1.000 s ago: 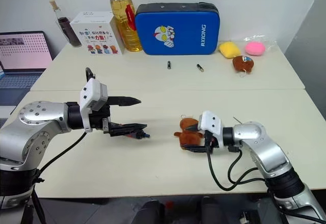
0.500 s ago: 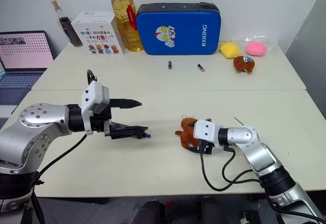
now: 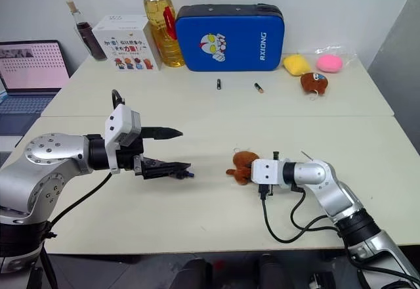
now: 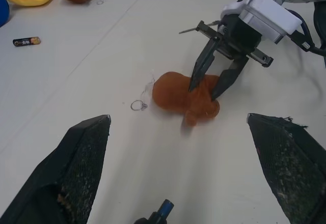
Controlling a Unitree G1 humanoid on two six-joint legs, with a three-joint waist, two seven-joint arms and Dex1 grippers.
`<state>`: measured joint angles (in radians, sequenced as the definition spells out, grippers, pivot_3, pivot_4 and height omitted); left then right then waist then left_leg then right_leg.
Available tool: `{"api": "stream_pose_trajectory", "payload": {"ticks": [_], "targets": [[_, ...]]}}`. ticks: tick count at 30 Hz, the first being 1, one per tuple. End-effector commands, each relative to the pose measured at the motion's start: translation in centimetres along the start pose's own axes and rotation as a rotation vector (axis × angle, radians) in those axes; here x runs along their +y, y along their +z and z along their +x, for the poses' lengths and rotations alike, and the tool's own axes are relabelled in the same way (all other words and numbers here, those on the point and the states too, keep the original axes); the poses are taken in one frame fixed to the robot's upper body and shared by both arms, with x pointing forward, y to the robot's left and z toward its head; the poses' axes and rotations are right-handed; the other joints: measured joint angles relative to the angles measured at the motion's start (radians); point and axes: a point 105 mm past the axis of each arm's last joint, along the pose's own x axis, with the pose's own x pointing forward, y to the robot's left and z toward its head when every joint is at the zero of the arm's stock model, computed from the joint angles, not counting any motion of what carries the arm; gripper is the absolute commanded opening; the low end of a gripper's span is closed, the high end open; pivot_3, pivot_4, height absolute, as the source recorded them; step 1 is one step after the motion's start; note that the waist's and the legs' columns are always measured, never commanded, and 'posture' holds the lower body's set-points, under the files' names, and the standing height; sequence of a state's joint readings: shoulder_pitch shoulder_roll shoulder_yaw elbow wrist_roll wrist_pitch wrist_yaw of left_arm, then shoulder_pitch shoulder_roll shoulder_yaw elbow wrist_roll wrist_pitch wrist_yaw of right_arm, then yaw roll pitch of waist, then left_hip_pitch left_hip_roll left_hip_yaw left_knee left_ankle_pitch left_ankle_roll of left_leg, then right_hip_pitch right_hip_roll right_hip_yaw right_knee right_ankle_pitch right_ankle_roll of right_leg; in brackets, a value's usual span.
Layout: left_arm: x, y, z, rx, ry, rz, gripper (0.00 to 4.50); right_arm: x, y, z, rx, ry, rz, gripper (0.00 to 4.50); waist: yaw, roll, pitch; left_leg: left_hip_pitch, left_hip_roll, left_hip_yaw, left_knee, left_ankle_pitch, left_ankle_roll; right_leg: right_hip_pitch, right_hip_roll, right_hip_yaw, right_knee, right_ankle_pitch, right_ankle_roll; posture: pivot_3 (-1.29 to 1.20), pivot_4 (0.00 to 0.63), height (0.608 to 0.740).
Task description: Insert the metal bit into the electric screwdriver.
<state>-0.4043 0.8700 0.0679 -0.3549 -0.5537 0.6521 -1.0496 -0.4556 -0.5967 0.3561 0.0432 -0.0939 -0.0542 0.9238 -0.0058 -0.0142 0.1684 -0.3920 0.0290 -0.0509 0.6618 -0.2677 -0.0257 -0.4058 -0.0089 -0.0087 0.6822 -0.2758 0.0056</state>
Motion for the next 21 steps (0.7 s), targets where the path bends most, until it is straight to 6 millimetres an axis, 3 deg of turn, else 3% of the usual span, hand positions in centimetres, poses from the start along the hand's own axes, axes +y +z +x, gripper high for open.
{"api": "stream_pose_trajectory", "payload": {"ticks": [1, 3, 7, 10, 13, 18, 21], "targets": [[0.3, 1.5, -0.5, -0.035, 0.020, 0.049, 4.50, -2.8, 0.9, -0.9, -0.058, -0.111, 0.157, 0.35, 0.000, 0.000, 0.000, 0.000, 0.000, 0.000, 0.000, 0.000, 0.000, 0.000, 0.000, 0.000, 0.000, 0.000, 0.000, 0.00, 0.150, 0.740], [0.3, 1.6, -0.5, -0.037, 0.021, 0.050, 4.50, -3.5, 1.5, -1.1, -0.096, -0.137, 0.232, 0.03, 0.000, 0.000, 0.000, 0.000, 0.000, 0.000, 0.000, 0.000, 0.000, 0.000, 0.000, 0.000, 0.000, 0.000, 0.000, 0.00, 0.150, 0.740], [0.4, 1.6, -0.5, -0.039, 0.024, 0.050, 4.50, -5.0, 3.2, -1.9, -0.198, -0.173, 0.405, 0.03, 0.000, 0.000, 0.000, 0.000, 0.000, 0.000, 0.000, 0.000, 0.000, 0.000, 0.000, 0.000, 0.000, 0.000, 0.000, 0.00, 0.150, 0.740], [1.0, 2.6, -0.3, -0.094, 0.037, 0.036, 4.50, -9.0, 4.7, -3.8, -0.386, -0.285, 0.773, 0.03, 0.000, 0.000, 0.000, 0.000, 0.000, 0.000, 0.000, 0.000, 0.000, 0.000, 0.000, 0.000, 0.000, 0.000, 0.000, 0.00, 0.150, 0.740], [1.4, 4.2, 0.5, -0.171, 0.025, 0.017, 4.50, -12.7, 5.0, -5.5, -0.576, -0.345, 1.140, 0.03, 0.001, 0.000, 0.000, 0.000, 0.000, 0.000, 0.000, 0.000, 0.000, -0.001, 0.000, 0.000, 0.001, 0.000, -0.001, 0.00, 0.150, 0.740], [2.0, 5.8, 1.6, -0.238, 0.014, 0.023, 4.50, -16.1, 3.8, -7.2, -0.725, -0.424, 1.465, 0.03, 0.005, 0.000, 0.000, -0.001, 0.000, 0.000, -0.001, 0.000, 0.000, 0.000, -0.001, -0.001, -0.001, 0.001, -0.001, 0.00, 0.150, 0.740], [2.8, 6.6, 2.7, -0.283, 0.026, 0.043, 4.50, -18.7, 0.1, -8.4, -0.730, -0.609, 1.583, 0.03, 0.001, 0.001, 0.001, -0.003, -0.001, 0.002, -0.001, 0.000, 0.000, -0.002, -0.001, 0.001, -0.001, 0.001, -0.001, 0.00, 0.150, 0.740]]}}
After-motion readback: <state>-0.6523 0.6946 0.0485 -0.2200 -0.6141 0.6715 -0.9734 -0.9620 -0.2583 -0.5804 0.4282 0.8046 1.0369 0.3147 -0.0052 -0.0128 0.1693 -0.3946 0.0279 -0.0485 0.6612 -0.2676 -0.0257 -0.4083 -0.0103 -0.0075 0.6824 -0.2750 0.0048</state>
